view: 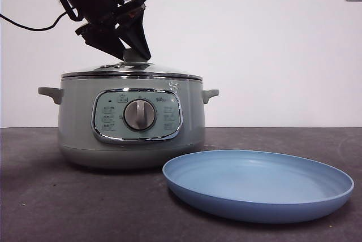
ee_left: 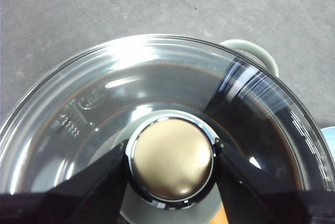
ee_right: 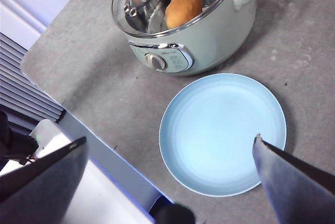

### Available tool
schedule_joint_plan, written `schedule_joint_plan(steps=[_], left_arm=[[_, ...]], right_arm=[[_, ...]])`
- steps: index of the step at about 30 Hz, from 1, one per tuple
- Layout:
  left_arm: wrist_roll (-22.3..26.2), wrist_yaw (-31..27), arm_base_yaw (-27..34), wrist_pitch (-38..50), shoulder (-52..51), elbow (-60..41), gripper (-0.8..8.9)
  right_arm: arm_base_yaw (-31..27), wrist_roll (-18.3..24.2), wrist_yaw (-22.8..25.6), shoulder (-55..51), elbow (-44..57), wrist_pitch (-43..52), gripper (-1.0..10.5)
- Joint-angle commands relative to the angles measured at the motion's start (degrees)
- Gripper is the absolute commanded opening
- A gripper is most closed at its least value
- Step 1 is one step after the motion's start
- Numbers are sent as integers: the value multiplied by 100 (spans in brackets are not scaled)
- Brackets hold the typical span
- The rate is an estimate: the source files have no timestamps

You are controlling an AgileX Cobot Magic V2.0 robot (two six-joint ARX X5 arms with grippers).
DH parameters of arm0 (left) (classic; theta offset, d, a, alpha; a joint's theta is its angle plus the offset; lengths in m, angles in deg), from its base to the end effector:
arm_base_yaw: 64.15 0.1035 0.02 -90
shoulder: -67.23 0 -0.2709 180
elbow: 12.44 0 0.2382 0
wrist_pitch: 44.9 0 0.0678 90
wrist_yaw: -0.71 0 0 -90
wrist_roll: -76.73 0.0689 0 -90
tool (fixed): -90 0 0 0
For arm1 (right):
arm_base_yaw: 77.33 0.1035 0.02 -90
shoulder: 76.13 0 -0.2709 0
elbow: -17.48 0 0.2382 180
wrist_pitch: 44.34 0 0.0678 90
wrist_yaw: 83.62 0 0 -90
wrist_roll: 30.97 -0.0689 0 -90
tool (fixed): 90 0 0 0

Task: Take the potato out from the steamer,put the potato on the plate,close the lid

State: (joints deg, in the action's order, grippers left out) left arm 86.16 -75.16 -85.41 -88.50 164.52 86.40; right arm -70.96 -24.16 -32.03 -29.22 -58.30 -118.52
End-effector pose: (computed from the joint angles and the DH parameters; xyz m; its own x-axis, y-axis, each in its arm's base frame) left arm 0.3596 -0.1580 0.2885 0.5826 -0.4886 -0.6495 0.6158 0.7869 -0.0396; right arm 0.1236 0.0569 0.3298 0.4787 0.6786 -0.5571 -0.6013 0.7158 0.3552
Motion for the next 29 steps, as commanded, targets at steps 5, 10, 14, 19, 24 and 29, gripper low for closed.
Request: schedule_joint_plan(steps=[5,10,14,19,24,29], left_arm=[[-68,74,94,-127,-538,376,-9],[-190,83,243,-542,-1095,522,-9],[-367,90,481,-931,-1735,522,-9],[-365,85,813,-1576,-2581,522,-9],[-310,81,1176,-2387,-3311,522,-9],[-227,83,1491,-2942,-3932,522,-9]], right_arm=[[11,-306,-22,127,-9,431,631],[118,-535,-33,448,-9,822,631],[564,-949,-52,863,-11,1499,631],[1257,-1384,-7,1672,-240,2378,631],[1926,-1405,334,2892,-1134,2496,631],[2439,-1351,669,4266,-2459,2330,631]])
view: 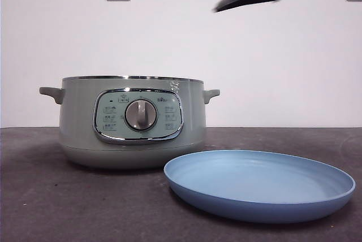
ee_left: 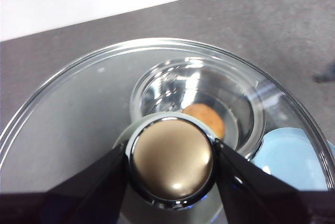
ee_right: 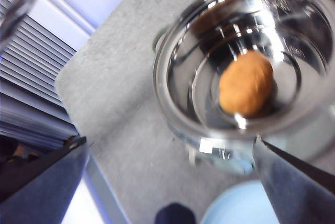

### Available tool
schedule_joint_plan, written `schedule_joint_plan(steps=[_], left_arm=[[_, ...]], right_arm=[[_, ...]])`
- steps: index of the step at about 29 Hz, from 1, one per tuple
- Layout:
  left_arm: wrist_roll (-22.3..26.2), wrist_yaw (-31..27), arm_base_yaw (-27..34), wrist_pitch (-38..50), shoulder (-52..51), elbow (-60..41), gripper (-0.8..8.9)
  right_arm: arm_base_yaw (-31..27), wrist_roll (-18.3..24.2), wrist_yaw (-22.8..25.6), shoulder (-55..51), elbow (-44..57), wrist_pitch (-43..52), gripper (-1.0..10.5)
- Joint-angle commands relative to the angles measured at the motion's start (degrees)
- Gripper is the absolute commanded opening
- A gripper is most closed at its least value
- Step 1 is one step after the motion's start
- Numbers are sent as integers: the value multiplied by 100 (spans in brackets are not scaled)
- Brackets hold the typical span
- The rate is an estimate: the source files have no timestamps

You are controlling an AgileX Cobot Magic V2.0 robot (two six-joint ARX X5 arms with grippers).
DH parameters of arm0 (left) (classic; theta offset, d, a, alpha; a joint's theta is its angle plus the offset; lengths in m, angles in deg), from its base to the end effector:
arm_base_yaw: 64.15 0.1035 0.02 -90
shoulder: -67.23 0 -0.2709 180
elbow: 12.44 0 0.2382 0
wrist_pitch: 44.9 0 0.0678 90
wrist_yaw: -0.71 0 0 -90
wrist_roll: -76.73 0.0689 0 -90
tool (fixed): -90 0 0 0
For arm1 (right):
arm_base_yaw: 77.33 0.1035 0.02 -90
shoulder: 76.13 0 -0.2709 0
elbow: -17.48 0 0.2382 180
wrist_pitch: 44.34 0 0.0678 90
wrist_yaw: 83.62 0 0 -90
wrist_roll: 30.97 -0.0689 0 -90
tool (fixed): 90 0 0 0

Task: Take the potato out from the steamer,put the potato on the plate,close the lid

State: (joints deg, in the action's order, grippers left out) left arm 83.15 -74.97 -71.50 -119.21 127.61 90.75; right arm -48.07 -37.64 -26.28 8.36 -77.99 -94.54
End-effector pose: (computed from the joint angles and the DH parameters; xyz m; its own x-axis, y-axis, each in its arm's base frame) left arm 0.1720 -0.0394 0.4306 0.7877 -0.3510 -0.5063 0.3890 0.9207 -0.0331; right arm 0.2656 0.1914 0.3390 0.3052 0.7896 -0.5323 -0.7069 0.5624 0.4289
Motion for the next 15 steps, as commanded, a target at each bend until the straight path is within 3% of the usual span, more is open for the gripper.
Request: schedule_joint_plan(steps=[1,8,12,15], left_arm=[[74,63,131,42,-337,87,-9],[68,61,170,-260,-992,87,-9],[63,66,170,-354,-1097,87,-9],[42,66,170,-350,-1097,87,-9]], right_arm=[[234,17,184,745,-745,-144,631],[839,365,1381,2638,-2592,-717,631],[1071,535,2319,3442,-2905,-549,630],[1108,540,2688,3794,-2905,-439,630]])
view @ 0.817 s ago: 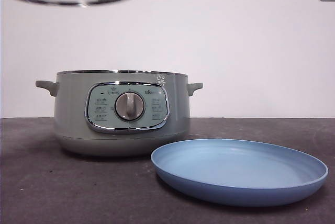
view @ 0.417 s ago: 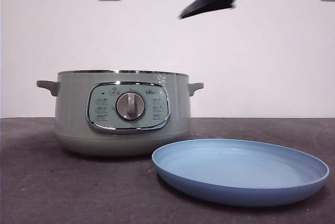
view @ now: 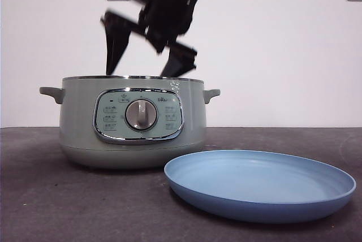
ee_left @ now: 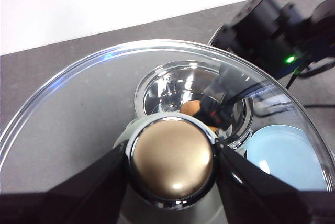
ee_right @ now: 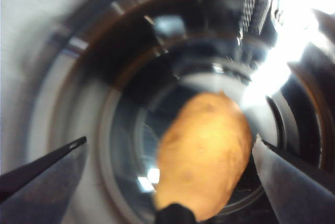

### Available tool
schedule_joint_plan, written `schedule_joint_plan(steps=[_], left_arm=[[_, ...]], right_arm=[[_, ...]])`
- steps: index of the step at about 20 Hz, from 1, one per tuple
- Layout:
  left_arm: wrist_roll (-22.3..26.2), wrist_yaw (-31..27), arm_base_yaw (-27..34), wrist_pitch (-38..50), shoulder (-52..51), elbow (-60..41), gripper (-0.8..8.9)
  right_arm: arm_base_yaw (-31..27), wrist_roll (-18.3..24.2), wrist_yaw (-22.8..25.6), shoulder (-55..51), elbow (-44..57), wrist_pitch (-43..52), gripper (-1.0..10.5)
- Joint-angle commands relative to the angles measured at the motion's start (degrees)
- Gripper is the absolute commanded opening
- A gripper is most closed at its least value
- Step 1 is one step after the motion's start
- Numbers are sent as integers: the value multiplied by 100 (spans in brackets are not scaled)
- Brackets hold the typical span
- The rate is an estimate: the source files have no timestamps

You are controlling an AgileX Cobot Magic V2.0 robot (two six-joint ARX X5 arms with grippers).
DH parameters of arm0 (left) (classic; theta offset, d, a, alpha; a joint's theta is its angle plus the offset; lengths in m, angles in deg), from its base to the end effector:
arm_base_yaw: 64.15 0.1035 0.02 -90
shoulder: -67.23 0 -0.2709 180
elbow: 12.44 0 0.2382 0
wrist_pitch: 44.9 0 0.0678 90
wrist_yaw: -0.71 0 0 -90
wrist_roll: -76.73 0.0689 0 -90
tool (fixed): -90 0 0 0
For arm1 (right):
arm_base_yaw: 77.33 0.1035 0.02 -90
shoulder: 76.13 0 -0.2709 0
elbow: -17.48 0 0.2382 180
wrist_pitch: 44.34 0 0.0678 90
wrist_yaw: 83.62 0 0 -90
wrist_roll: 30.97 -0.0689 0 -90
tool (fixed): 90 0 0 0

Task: Take the potato out from the steamer,put the potato on the plate,close the lid

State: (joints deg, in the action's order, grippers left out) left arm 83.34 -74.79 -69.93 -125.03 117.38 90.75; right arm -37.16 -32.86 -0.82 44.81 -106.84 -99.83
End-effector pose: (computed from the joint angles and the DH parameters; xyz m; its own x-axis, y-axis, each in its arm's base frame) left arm 0.1071 -0.0282 0.4406 0.8323 -0.3359 -0.4409 0.3693 0.9292 -0.0108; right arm 0.3617 0.3167 0.2424 0.3847 0.4888 -0.7830 -0.6785 0.7249 0.1191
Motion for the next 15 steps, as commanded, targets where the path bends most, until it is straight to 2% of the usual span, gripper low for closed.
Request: schedule_joint_plan(steps=[1,5,9,11,13,15], left_arm=[[7,50,13,232,-74,87,-9],[7,52,13,238,-74,87,-9],[7,55,13,243,-74,87,-9],[7,55,13,245,-74,87,-9],[7,55,13,245,-74,87,-9],[7,55,13,245,-74,87,-9]], right_arm=[[17,74,175,251,-20,144,629],[22,74,413,450,-20,236,614],[33,48,424,595,-20,164,513],[44,50,415,614,-20,144,395],[55,52,372,614,-20,140,183],[52,83,70,614,-20,142,2]])
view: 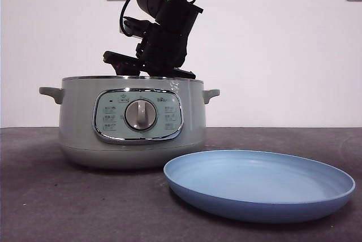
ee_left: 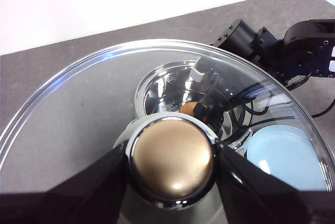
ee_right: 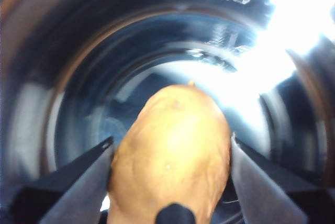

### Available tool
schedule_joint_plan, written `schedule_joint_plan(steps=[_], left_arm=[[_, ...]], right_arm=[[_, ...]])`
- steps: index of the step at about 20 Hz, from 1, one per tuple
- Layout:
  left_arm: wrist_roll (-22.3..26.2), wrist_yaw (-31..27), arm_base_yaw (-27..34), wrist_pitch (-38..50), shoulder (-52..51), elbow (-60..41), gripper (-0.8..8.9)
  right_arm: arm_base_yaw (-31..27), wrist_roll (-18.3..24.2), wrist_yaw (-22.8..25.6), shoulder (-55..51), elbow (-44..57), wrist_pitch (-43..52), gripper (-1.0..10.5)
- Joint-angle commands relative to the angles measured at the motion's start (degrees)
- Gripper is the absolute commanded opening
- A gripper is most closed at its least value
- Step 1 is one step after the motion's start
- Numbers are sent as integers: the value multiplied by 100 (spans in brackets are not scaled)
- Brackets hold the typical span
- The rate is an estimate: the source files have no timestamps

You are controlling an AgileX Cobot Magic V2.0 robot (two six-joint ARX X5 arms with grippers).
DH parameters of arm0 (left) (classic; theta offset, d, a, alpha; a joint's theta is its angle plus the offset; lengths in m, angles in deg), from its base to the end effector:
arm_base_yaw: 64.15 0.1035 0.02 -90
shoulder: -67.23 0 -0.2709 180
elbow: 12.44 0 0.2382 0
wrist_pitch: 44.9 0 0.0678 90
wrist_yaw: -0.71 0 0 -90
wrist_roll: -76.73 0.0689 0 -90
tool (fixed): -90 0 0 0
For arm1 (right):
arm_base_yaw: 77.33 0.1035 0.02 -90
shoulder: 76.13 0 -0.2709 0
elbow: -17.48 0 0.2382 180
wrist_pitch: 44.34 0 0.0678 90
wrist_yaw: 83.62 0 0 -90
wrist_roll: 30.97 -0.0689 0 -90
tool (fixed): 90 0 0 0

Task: Take the potato out from the steamer,put the potato on the plate,close the lid

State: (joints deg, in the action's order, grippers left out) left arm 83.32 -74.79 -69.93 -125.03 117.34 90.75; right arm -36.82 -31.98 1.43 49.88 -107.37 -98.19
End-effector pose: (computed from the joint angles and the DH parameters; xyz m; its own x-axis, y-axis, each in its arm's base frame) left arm 0.1069 -0.0282 0.4406 0.8326 -0.3359 -0.4403 0.3692 0.9293 -0.0109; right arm 0.3730 0.3265 0.2060 0.3783 0.4367 -0.8162 -0.6737 0.7346 0.0808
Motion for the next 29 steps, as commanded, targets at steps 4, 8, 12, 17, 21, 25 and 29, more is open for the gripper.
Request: schedule_joint_plan(steps=[4,8,12,17,21,25,29], left_arm=[[9,59,11,249,-70,87,-9],[11,81,11,326,-11,87,-9],[9,98,11,426,-7,87,-9],[11,439,11,352,-7,87,-9],[13,542,11,365,-7,87,-9],[11,542,11,363,-7,87,-9],[11,549,11,354,-7,87,-9]], right_arm=[[28,52,-188,-70,26,42,-18],[20,166,-50,-1084,26,-251,-18],[-4,527,-39,-2483,26,-1657,-20],[-26,564,389,-3484,37,-2518,-20],[-26,540,404,-4087,533,-2719,-21],[-26,258,400,-5012,2151,-2004,-20],[-37,-94,387,-5668,3932,-984,-20]])
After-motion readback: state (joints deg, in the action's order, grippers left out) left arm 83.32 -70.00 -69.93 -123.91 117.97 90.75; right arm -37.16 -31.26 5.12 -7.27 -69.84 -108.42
